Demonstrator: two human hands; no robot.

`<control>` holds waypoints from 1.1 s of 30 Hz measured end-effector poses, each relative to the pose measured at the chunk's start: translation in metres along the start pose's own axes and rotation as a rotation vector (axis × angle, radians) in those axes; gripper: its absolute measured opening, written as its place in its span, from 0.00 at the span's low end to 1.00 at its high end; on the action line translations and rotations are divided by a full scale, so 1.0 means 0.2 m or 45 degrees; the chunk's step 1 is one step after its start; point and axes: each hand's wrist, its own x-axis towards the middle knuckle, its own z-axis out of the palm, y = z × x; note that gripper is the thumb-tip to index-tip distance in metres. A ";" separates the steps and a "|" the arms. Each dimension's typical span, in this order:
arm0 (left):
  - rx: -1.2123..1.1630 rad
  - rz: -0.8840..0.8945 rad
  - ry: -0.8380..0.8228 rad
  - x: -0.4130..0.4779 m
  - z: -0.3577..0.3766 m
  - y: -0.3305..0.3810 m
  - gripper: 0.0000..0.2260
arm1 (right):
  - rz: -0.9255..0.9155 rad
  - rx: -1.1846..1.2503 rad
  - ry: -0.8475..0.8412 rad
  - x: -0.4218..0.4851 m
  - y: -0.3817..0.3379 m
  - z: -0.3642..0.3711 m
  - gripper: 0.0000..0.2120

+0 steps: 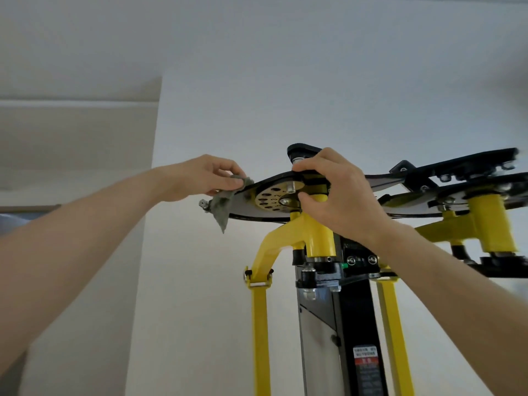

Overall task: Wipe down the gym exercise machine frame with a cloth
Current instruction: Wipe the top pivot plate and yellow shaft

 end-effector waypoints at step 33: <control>0.569 0.199 0.550 0.16 0.56 0.64 0.15 | 0.151 0.203 -0.218 0.17 0.51 -0.34 0.13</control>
